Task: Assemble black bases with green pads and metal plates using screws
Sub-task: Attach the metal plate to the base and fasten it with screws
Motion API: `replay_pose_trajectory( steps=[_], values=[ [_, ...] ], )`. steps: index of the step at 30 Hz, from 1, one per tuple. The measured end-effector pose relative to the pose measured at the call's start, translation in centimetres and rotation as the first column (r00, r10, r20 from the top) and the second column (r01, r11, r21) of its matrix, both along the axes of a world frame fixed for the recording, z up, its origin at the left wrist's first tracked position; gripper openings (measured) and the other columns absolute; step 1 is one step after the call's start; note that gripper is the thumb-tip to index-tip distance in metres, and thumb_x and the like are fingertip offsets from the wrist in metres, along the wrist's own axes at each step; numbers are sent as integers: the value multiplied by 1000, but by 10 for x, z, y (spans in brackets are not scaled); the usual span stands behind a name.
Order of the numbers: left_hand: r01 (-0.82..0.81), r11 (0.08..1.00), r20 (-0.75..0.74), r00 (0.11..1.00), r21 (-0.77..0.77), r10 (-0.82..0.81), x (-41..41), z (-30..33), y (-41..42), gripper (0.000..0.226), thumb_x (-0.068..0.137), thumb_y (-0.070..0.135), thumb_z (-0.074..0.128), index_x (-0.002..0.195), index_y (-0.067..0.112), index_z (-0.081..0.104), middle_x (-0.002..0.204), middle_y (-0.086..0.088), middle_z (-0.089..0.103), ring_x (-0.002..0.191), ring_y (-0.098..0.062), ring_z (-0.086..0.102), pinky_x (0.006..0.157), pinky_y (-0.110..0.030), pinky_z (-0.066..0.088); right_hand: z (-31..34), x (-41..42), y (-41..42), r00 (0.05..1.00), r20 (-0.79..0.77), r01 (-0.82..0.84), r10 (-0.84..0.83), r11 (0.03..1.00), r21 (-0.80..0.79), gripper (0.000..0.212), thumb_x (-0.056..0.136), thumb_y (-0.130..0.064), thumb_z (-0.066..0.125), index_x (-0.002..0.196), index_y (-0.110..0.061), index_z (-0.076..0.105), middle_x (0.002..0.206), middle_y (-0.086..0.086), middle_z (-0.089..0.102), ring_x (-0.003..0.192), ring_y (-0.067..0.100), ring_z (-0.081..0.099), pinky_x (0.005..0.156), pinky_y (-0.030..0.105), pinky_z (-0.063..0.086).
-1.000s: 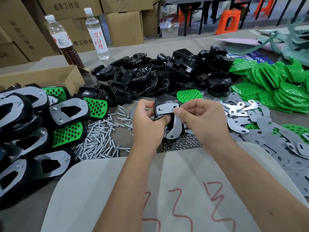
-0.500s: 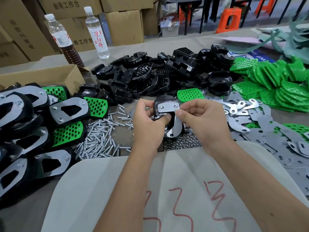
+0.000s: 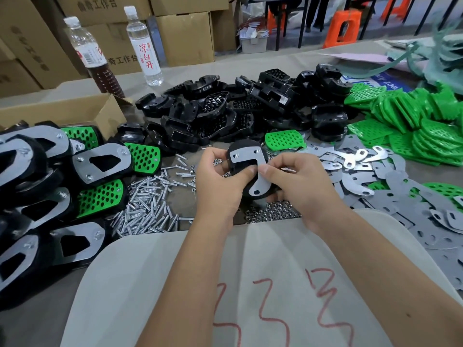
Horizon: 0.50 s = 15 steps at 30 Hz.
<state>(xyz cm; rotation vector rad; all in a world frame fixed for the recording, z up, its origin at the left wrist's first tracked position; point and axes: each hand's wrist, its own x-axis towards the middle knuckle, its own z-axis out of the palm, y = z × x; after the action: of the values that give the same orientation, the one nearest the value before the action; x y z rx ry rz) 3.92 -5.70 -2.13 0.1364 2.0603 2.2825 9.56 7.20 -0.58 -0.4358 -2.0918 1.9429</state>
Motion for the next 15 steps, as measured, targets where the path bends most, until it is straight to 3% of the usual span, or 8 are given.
replay_pose_trajectory(
  steps=[4,8,11,15],
  values=[
    [34,995,-52,998,-98,-39,3,2,0,45,72,13,91,97,24,55,95,2,79,89,-19,77,73,-40,64,2,1,0,999,37,33,-27,987,-158,21,98,-11,68,82,2,70,69,8,71,61,19,69,50,28,55],
    [30,985,-47,998,-171,-38,5,2,-1,43,68,32,88,96,34,56,92,1,78,84,-23,77,76,-54,64,3,-1,-2,996,25,87,-84,982,-169,23,98,-12,69,76,-5,69,68,8,70,59,18,65,48,25,50],
    [92,986,48,995,-140,-86,7,5,-2,39,72,33,85,103,39,62,88,-8,79,80,-31,78,73,-55,64,4,-2,-1,992,-7,119,-123,977,-177,22,98,-14,70,78,-7,69,74,11,71,63,19,64,50,27,51],
    [252,967,200,947,24,-251,9,15,-7,16,92,15,79,105,11,70,92,-15,80,78,-32,79,65,-35,63,5,-1,2,989,-14,142,-150,960,-243,24,99,-14,69,75,-12,68,74,8,72,59,16,65,50,27,53]
  ],
)
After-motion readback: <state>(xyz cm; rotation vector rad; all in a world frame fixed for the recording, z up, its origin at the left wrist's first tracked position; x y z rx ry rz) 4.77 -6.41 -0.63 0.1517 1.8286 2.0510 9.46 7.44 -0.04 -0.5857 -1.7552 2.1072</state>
